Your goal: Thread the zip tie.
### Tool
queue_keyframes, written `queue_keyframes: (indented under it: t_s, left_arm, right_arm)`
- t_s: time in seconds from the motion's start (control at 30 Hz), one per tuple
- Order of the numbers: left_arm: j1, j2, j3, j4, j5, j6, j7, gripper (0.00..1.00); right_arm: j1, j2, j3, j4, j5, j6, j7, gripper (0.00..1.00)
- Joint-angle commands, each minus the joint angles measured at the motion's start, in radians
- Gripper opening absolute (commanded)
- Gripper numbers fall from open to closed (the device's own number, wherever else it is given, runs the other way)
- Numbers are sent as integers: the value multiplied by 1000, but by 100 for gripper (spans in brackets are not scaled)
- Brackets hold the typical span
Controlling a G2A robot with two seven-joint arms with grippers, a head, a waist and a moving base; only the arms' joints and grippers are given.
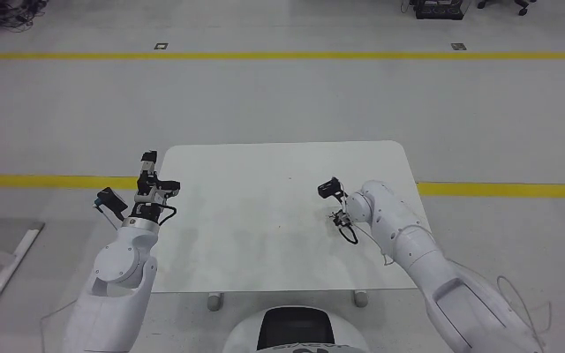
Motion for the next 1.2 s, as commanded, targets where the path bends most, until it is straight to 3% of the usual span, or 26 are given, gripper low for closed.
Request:
queue_keyframes:
  t_s: [0.0, 0.37, 1.17]
  left_arm:
    - [0, 0, 0, 0, 0, 0, 0, 100]
    - [0, 0, 0, 0, 0, 0, 0, 100]
    - [0, 0, 0, 0, 0, 0, 0, 100]
  right_arm:
    - [4, -3, -5, 12, 0, 1, -6, 17]
    - [26, -21, -26, 72, 6, 6, -32, 17]
    - [69, -57, -63, 178, 6, 16, -57, 2]
